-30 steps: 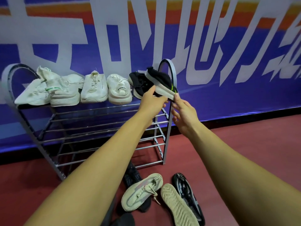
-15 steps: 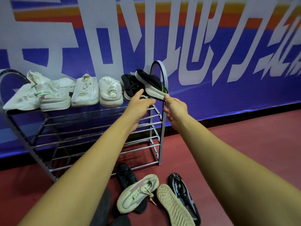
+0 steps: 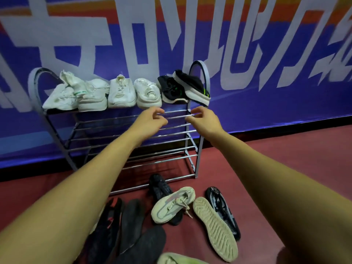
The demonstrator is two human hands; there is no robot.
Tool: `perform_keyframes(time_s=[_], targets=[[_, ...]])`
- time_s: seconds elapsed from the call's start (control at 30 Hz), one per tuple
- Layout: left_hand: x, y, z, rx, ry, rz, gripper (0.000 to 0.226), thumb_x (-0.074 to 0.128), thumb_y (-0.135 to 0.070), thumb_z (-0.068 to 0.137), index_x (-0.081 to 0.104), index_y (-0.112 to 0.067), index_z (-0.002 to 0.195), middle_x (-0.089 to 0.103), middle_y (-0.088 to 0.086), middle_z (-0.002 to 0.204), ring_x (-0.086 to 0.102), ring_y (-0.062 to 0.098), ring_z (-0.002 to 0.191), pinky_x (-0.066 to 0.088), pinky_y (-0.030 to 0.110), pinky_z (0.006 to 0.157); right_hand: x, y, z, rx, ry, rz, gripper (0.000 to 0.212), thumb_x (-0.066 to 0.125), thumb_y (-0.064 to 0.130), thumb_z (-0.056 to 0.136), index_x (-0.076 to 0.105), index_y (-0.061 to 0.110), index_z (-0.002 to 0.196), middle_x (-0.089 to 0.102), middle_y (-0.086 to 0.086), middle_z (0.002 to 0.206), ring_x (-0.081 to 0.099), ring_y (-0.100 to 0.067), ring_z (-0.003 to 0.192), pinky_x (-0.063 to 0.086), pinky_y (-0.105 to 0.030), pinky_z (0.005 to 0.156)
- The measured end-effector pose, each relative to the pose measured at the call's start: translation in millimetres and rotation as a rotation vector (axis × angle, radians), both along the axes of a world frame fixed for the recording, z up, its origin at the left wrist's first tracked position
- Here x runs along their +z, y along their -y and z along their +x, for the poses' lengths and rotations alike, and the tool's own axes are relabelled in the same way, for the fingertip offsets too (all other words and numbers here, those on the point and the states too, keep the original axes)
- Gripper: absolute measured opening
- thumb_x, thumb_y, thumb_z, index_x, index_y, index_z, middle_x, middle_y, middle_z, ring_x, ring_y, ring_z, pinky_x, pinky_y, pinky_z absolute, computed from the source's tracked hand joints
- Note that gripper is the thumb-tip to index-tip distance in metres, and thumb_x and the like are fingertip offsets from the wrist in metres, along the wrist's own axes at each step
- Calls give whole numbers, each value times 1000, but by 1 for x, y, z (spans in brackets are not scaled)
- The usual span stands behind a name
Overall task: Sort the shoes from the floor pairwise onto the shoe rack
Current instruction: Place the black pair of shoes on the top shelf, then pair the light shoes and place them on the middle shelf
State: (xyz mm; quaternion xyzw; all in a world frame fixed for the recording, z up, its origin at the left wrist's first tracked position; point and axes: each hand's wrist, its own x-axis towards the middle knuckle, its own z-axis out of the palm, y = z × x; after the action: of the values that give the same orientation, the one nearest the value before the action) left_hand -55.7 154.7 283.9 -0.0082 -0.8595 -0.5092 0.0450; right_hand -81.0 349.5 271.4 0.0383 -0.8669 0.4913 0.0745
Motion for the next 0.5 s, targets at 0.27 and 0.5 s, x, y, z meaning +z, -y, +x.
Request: perform_keyframes(time_s=[0.27, 0.5], targets=[[-44, 65, 41, 51, 107, -372, 34, 69, -25, 88, 65, -16, 120, 69, 0, 113, 63, 17, 106, 47, 31, 97, -40, 64, 14, 186, 168, 286, 47, 72, 37, 86, 64, 12, 124, 67, -11, 122, 63, -28, 111, 49, -32, 89], [-112, 86, 59, 24, 278, -477, 37, 68, -25, 88, 63, -16, 123, 68, 4, 116, 63, 21, 107, 46, 28, 91, -103, 105, 29, 296, 290, 411, 49, 72, 41, 86, 64, 9, 123, 66, -12, 124, 60, -29, 117, 46, -32, 94]])
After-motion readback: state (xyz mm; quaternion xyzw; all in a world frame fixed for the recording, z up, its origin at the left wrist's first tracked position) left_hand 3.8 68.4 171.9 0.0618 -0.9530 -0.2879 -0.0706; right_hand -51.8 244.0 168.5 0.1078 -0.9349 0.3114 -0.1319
